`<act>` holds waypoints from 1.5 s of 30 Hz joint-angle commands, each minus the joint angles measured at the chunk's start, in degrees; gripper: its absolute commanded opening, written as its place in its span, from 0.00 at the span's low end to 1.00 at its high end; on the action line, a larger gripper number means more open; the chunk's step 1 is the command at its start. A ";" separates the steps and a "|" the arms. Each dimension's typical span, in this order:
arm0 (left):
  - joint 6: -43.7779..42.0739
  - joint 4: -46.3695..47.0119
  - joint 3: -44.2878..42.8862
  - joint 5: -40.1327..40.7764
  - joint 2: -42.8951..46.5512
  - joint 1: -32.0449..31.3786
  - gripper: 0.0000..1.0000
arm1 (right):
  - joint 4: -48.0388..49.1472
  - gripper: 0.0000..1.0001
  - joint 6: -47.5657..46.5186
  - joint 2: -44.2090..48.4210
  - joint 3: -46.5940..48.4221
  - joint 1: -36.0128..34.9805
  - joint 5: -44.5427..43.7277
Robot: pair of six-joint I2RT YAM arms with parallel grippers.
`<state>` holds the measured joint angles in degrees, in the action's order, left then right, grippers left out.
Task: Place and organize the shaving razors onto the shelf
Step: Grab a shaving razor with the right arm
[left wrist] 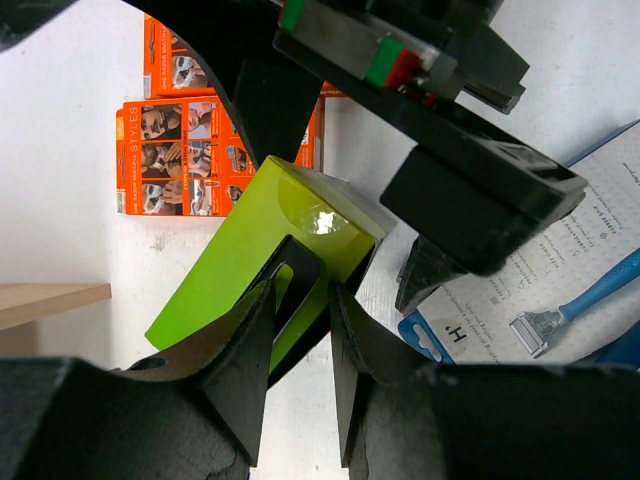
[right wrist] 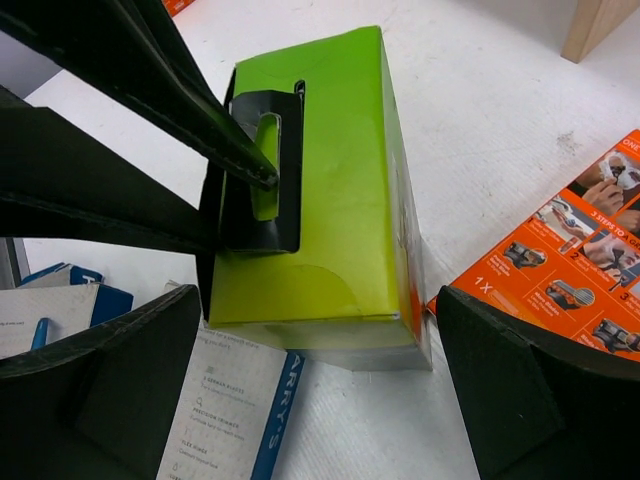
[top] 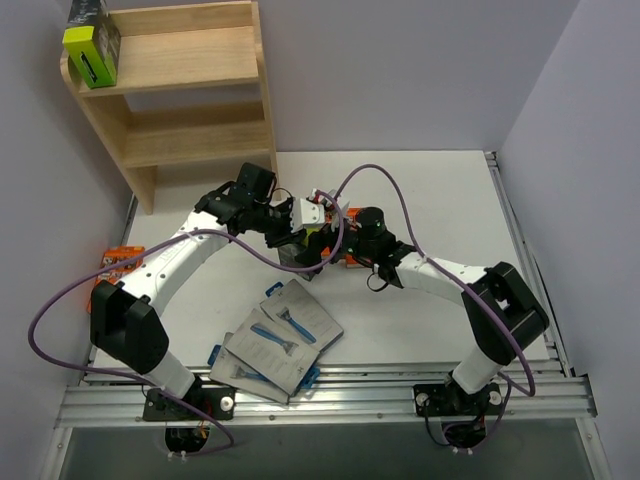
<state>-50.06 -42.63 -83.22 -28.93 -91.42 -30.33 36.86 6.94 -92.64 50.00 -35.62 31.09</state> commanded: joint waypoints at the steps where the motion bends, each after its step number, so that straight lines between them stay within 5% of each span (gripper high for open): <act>1: 0.67 -5.01 1.31 1.33 -2.63 -0.26 0.37 | 4.97 1.00 -1.40 0.36 0.54 -0.42 -1.02; 5: 0.67 -5.00 1.22 1.33 -2.28 -0.35 0.37 | 5.59 0.91 -1.32 -1.74 1.50 -0.33 -2.00; 8: 0.67 -4.83 1.13 1.33 -1.49 -0.26 0.48 | 5.33 0.69 -0.96 -3.41 3.00 -0.42 -0.07; 9: 0.84 -4.92 1.04 1.16 -1.31 -0.26 0.52 | 5.15 0.47 -0.88 -3.86 3.44 -0.42 0.72; 11: 1.02 -4.92 0.61 0.80 -0.61 -0.26 0.59 | 6.11 0.22 0.26 -4.13 3.53 -0.33 2.12; 15: 1.81 -5.00 -1.41 2.55 0.18 -0.17 0.71 | 8.14 0.02 1.41 -2.90 2.91 -0.42 4.59; 21: 5.93 -6.14 -9.73 8.44 1.51 -0.17 0.85 | 2.61 0.00 -0.52 -0.88 6.51 -0.33 7.66; 23: 7.08 -8.86 -13.79 12.39 1.24 -0.17 0.96 | 0.41 0.00 -1.14 -0.52 7.83 -0.16 7.75; 32: 12.88 -15.11 -27.43 16.45 6.77 -0.52 0.94 | -9.78 0.00 -3.51 0.18 17.67 2.22 14.95; 45: 19.74 -14.32 -12.33 6.96 19.17 -3.86 0.94 | -33.96 0.00 -15.29 5.53 25.24 2.57 30.96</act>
<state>-33.15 -56.42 -98.32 -18.94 -72.40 -32.18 5.67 -4.78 -93.08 72.23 -32.36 54.43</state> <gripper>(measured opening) 0.941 0.529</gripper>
